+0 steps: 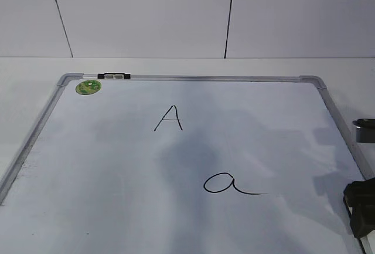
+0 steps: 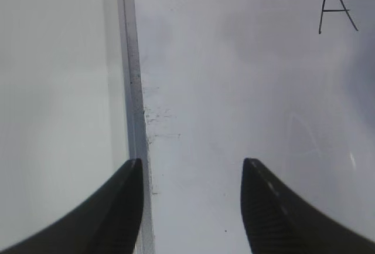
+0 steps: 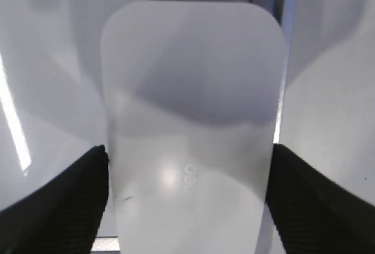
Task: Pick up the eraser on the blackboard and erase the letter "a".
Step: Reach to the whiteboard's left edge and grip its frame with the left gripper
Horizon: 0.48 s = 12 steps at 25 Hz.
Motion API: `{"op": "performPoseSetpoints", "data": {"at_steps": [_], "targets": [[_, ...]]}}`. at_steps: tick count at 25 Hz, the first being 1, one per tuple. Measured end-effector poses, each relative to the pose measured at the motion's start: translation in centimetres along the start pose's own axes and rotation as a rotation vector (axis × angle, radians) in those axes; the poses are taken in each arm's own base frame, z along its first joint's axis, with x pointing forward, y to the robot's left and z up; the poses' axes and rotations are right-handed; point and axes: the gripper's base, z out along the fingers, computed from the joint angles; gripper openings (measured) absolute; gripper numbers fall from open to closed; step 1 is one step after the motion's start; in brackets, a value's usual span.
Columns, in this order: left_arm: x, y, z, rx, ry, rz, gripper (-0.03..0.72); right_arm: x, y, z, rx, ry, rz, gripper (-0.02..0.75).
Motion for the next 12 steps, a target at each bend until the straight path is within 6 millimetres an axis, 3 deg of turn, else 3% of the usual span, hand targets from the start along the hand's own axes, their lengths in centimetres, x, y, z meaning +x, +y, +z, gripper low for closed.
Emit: {"op": "performPoseSetpoints", "data": {"at_steps": [12], "targets": [[0.00, 0.00, 0.00, 0.000, 0.000, 0.000, 0.405, -0.15, 0.03, 0.51, 0.005, 0.023, 0.000, 0.608]]}}
